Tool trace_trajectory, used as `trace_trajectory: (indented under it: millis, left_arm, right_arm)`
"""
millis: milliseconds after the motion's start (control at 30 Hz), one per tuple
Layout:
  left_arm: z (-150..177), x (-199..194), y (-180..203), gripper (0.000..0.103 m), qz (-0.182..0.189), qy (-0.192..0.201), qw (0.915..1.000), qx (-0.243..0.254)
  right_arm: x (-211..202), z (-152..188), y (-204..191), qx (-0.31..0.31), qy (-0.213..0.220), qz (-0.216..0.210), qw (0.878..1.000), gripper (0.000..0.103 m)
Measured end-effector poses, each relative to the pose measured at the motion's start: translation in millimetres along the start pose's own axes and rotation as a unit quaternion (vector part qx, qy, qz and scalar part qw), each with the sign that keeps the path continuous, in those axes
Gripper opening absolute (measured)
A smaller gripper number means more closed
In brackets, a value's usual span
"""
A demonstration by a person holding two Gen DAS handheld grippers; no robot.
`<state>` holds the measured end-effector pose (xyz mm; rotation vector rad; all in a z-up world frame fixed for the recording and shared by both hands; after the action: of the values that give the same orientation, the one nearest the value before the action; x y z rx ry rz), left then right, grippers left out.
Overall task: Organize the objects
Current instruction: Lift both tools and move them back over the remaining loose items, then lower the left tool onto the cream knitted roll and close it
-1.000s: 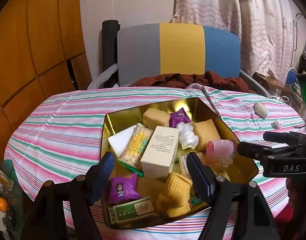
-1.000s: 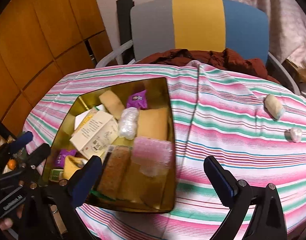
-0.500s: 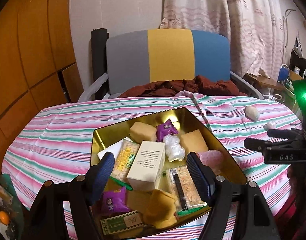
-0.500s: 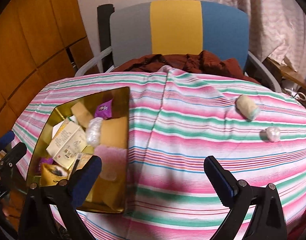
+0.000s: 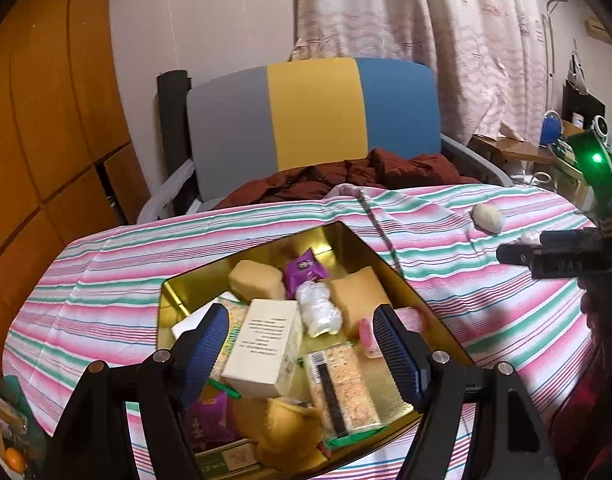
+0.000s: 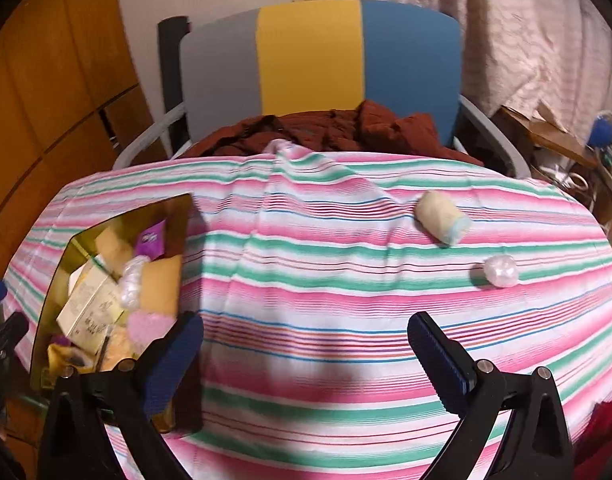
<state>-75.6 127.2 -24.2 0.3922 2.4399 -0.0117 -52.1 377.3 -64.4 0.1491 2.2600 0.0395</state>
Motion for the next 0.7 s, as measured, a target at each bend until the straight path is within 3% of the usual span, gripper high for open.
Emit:
trace_trajectory:
  millis: [333,500,633,700]
  left_arm:
    - [2,10,26,0.076,0.016,-0.010,0.9996,0.021]
    - [0,17,39,0.078,0.027,-0.016,0.9991,0.030]
    - [-3,17,53,0.081,0.056,-0.017,0.9980,0.026]
    - [-4,19,60,0.082,0.065,-0.015,0.9974,0.024]
  right_arm:
    - [6,-3,74,0.055,-0.014,0.041,0.998,0.103]
    - [14,-4,127,0.078,-0.011,0.082,0.994,0.103]
    - [21,4,185,0.136,0.001,0.120,0.983,0.103]
    - [27,21,217,0.187,0.005,0.141,0.972,0.103]
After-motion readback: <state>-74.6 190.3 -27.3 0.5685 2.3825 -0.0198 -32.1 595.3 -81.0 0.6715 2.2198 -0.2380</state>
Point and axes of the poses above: each gripper's, at about its wrist camera, not at the fingertips, and x roughly the way its jaws point, y to its right, z to its underside, the point moved 10 cm from there along x, roughly the way its jaws point, and after that the axes turned 14 degrees about -x, right-handed, at the moved point
